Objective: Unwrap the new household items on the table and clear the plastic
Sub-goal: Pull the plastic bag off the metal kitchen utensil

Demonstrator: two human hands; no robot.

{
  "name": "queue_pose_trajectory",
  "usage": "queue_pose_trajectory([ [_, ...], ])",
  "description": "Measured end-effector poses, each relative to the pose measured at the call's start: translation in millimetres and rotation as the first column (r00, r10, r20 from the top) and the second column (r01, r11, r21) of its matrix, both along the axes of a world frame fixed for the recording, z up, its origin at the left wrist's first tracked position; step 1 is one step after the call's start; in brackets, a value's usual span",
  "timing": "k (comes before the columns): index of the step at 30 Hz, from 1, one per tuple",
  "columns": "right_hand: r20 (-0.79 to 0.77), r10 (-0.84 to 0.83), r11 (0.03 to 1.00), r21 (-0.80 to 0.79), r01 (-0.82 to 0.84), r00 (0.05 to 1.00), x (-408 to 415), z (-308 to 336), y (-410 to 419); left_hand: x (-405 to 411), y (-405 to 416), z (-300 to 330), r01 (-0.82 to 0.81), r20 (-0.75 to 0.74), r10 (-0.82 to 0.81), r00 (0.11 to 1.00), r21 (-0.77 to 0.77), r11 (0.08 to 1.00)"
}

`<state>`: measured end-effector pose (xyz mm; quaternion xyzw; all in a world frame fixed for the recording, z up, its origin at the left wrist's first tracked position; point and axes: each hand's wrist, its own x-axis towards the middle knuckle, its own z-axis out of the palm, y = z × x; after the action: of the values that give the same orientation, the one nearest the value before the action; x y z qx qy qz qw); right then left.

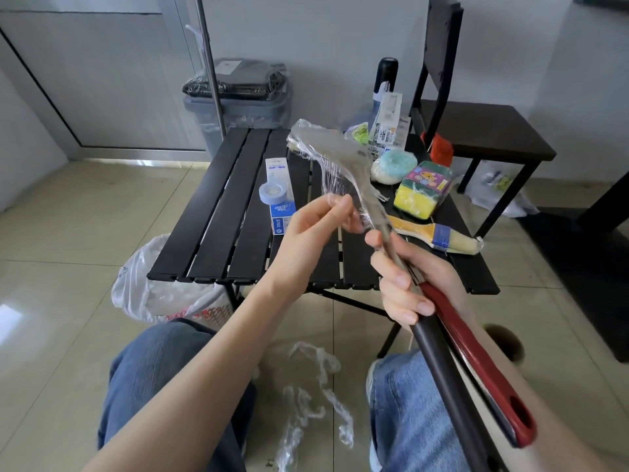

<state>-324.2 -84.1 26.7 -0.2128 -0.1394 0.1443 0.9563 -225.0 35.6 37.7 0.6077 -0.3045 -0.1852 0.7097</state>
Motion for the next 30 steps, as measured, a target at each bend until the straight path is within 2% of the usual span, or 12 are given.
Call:
queue_pose_trajectory([
  [6,0.027,-0.036,0.997,-0.064,0.038,0.999,-1.3,1.5,2.6,-5.0,-0.9,5.7,-0.088,0.089,0.095,0.991,-0.074,0.993],
  [9,0.056,-0.104,0.976,-0.186,0.113,0.993,-3.5,3.9,6.6,-7.5,-2.4,9.9,-0.159,0.135,0.176,0.975,-0.126,0.979],
  [12,0.082,-0.177,0.939,-0.283,0.193,0.981,-6.8,4.8,8.8,-10.1,-2.0,9.9,-0.232,0.097,0.252,0.963,-0.182,0.956],
  [18,0.091,-0.084,0.981,-0.17,0.098,0.992,-5.0,11.5,12.3,-14.1,-5.4,14.2,-0.279,-0.01,0.286,0.958,-0.256,0.925],
  [21,0.09,-0.049,0.992,-0.115,0.059,0.995,-4.9,12.6,13.6,-15.7,-6.2,15.9,-0.291,-0.02,0.3,0.954,-0.3,0.908],
  [27,0.044,-0.025,0.999,0.047,0.022,0.999,-5.9,16.7,22.1,-22.3,-15.6,21.2,-0.412,-0.006,0.431,0.902,-0.306,0.858],
  [30,0.005,0.003,0.992,0.123,-0.004,1.0,-8.2,20.6,25.1,-27.4,-21.4,24.2,-0.433,-0.052,0.44,0.896,-0.319,0.843],
])
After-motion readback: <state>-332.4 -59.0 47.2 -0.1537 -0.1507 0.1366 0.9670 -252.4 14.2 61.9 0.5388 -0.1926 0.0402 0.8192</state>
